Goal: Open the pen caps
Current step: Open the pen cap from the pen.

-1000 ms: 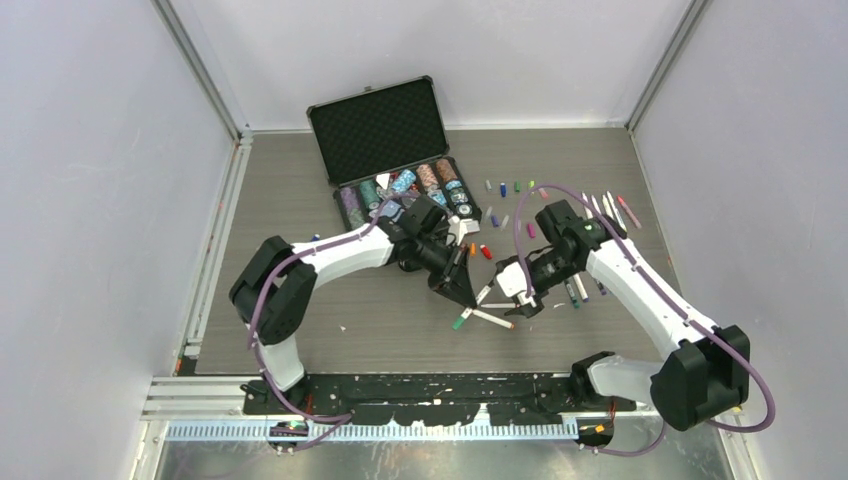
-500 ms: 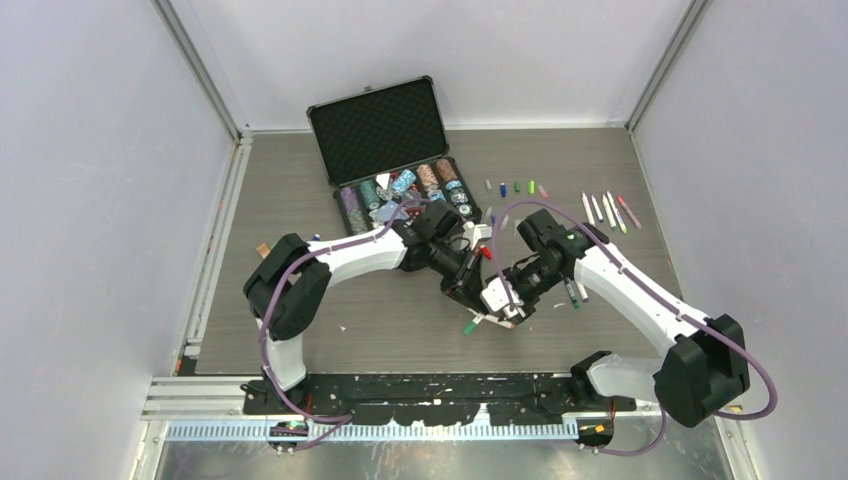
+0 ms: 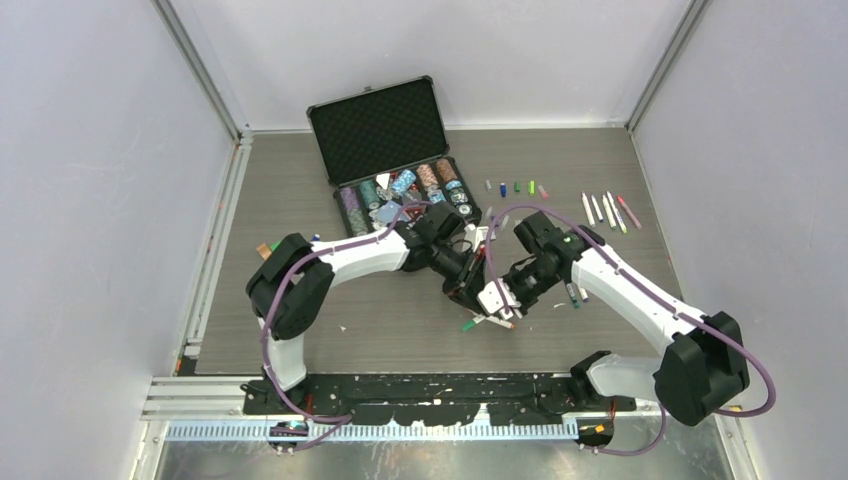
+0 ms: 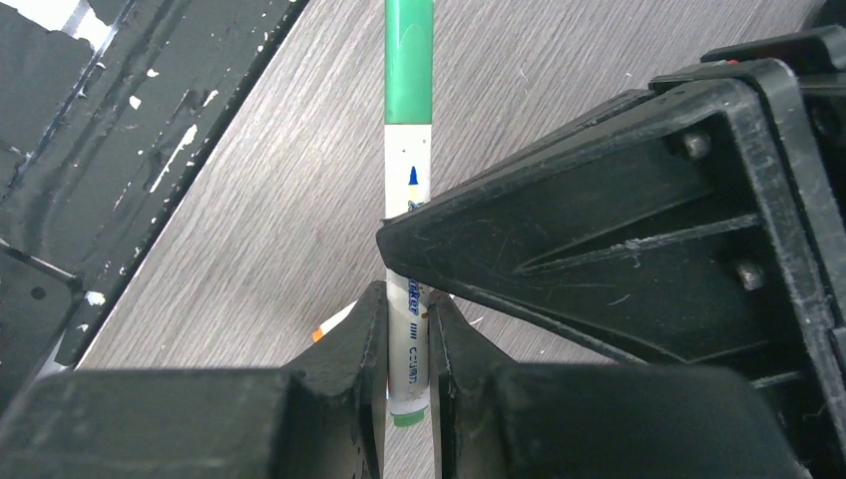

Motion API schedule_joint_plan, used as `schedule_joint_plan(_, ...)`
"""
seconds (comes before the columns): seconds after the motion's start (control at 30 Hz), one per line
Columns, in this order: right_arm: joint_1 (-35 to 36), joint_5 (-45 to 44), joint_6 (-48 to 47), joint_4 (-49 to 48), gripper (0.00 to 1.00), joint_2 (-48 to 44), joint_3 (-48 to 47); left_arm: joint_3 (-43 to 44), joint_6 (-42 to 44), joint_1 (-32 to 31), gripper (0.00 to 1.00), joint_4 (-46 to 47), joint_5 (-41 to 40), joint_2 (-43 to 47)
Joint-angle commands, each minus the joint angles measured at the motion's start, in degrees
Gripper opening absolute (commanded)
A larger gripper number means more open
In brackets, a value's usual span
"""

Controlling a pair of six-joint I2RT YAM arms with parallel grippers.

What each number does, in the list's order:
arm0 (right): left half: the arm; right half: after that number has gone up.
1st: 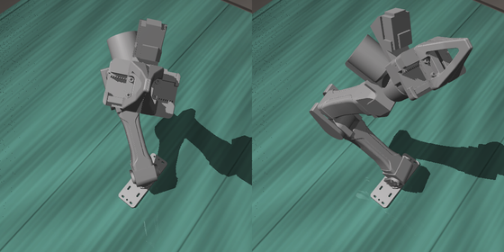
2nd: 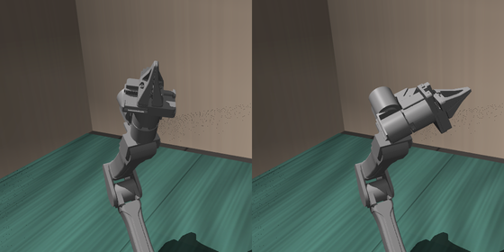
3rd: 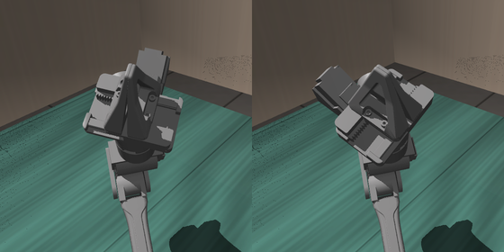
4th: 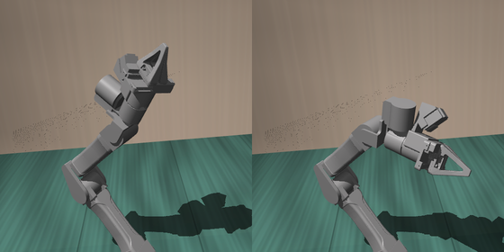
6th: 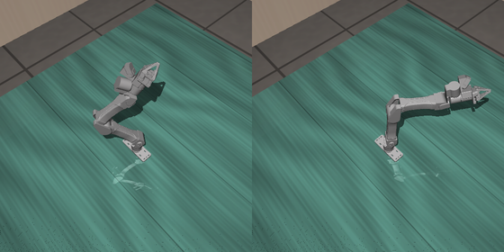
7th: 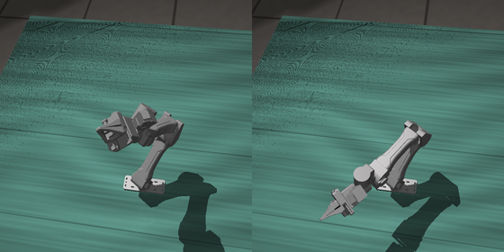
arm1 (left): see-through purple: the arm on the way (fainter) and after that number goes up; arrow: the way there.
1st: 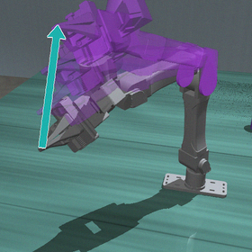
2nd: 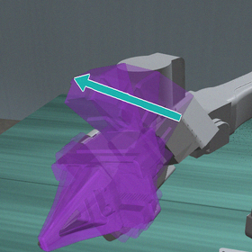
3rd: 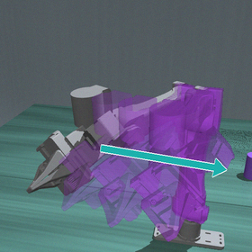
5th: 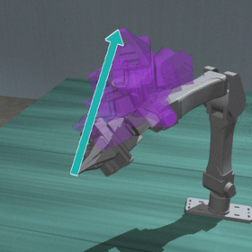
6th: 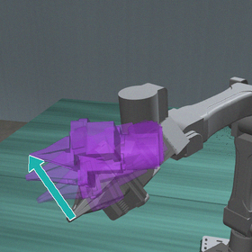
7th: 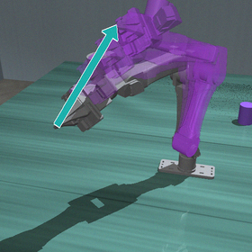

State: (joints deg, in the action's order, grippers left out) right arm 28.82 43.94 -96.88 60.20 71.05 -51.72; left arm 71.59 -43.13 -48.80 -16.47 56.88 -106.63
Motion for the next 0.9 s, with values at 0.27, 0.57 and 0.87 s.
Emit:
schedule_joint_plan(0.27, -1.5, 4.8, 4.1, 4.2, 0.01, -4.5, 0.1, -9.1, -4.3, 0.7, 0.52, 12.9, -19.6, 18.5)
schedule_joint_plan(0.57, -7.5, 14.6, 23.0, -0.1, 0.00, -8.2, -0.2, -27.4, -8.7, 2.7, 0.78, 32.6, -35.9, 37.3)
schedule_joint_plan(0.87, -10.0, 19.8, 51.2, -13.9, 0.00, -5.9, 0.1, -40.2, -20.9, 3.3, 1.00, 55.6, -40.5, 39.6)
